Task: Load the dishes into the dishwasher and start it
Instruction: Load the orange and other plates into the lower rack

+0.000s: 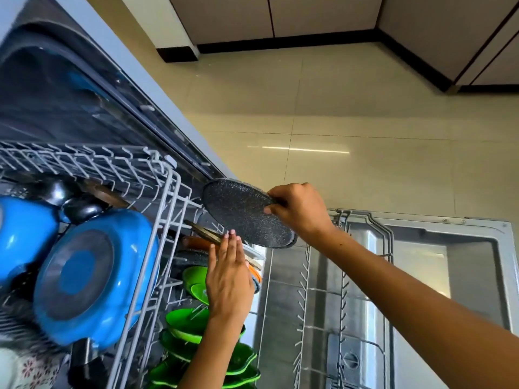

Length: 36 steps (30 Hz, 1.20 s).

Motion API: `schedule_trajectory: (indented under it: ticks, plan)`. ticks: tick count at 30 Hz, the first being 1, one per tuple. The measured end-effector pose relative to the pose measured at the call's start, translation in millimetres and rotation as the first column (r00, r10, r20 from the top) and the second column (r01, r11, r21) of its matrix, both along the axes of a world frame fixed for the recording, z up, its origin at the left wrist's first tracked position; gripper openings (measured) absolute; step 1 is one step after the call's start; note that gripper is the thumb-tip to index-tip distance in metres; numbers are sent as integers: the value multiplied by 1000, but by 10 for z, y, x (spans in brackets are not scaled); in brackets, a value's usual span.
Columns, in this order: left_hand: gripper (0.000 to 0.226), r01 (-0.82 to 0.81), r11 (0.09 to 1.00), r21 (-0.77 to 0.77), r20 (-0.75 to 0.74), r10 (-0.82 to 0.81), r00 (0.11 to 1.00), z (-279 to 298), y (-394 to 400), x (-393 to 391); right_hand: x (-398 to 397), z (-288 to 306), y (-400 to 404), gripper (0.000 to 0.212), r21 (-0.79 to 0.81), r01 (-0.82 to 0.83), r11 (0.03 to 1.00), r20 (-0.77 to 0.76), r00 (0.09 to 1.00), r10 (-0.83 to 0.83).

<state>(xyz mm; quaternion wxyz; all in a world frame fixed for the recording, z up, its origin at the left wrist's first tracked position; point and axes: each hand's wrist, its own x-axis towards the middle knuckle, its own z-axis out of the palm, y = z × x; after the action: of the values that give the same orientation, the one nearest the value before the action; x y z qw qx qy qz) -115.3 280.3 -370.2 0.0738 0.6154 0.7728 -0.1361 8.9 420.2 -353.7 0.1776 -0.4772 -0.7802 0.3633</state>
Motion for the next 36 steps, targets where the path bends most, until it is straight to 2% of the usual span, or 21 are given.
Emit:
schedule_trajectory:
  ticks: [3,6,8,14,16,21,36]
  plan:
    - [58,-9,997,81,6,8,1000,25,-8,10,-73,-44,-16,19,-4,4,1000,38,999,-4]
    - [63,38,999,33,-17,-38,999,16,-31,12,-124,-54,43,19,-35,31,999,9,999,-31]
    - [64,27,997,71,-13,-26,1000,11,-26,10,-178,-17,107,19,-60,1,998,14,1000,0]
    - [69,52,998,21,-31,-52,998,27,-29,2,-254,43,201,16,-79,-42,996,10,999,43]
    - [68,69,997,-32,-49,-71,996,15,-31,-10,-249,8,180,17,-89,-40,995,9,999,41]
    - [77,34,999,36,-14,-33,999,-104,-40,-61,-284,-81,139,20,-66,-4,998,18,1000,5]
    - [78,30,999,30,3,-30,1000,-131,-58,-68,-202,-132,152,22,-35,-20,999,-18,1000,20]
